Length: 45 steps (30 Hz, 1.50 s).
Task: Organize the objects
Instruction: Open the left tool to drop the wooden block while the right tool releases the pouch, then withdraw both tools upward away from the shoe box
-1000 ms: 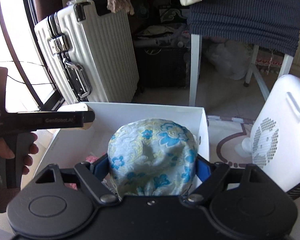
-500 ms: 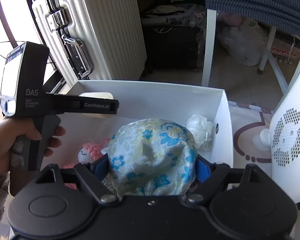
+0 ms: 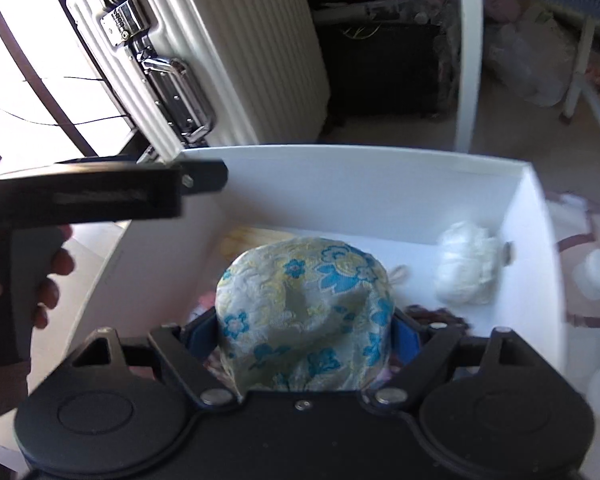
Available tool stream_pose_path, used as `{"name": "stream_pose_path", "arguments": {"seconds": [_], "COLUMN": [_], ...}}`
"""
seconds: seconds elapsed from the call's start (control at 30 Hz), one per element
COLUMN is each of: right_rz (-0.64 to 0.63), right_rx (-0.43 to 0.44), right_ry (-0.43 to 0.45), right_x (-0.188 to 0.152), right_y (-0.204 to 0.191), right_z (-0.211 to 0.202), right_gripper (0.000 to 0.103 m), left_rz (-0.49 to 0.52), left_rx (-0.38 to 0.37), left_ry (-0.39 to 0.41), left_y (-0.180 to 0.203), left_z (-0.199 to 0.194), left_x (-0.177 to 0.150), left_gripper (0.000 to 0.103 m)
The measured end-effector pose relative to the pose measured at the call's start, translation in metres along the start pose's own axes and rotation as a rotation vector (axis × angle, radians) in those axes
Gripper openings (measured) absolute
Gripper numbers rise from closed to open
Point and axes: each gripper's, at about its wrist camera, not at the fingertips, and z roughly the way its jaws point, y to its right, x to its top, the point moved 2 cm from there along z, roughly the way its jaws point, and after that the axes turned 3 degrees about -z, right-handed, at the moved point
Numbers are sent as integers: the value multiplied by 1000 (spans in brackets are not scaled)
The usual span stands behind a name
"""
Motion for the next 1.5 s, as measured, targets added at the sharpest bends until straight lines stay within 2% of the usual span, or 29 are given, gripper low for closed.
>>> {"name": "stream_pose_path", "arguments": {"seconds": [0.2,0.3,0.4,0.57,0.67,0.7,0.73,0.77,0.87,1.13,1.3,1.5], "right_rz": [229,353,419,365,249,222,213,216,212,105,36,20], "right_rx": [145,214,161,-55,-183,-188,-170,-147,-90,-129,-129,-158], "right_ry": [-45,-114,-145,-114,-91,-85,-82,-81,-103,-67,1,90], "right_x": [7,3,-2,-2,0,0,-1,-1,-2,-5,0,-1], "right_y": [1,6,14,31,31,29,28,27,22,7,8,4], "right_z": [43,68,83,80,72,69,66,63,55,20,-18,-72], "right_gripper": [86,86,86,86,87,91,100,103,103,103,103,103], "left_rz": [-66,-74,-60,-40,-33,-32,-30,-29,-17,5,11,5], "left_rx": [-16,-24,-27,-36,-35,-35,-35,-34,-31,-2,12,19], "left_ry": [37,24,11,-4,-12,-14,-19,-24,-34,-70,-69,-70], "left_y": [-22,-26,-26,-23,-19,-17,-15,-14,-9,1,6,12], "left_z": [-16,-14,-11,-8,-7,-7,-7,-7,-10,-24,-42,-71], "left_x": [2,-2,-7,-14,-16,-17,-17,-18,-20,-24,-22,-21], "left_gripper": [103,103,103,103,103,103,103,103,103,103,103,103]}}
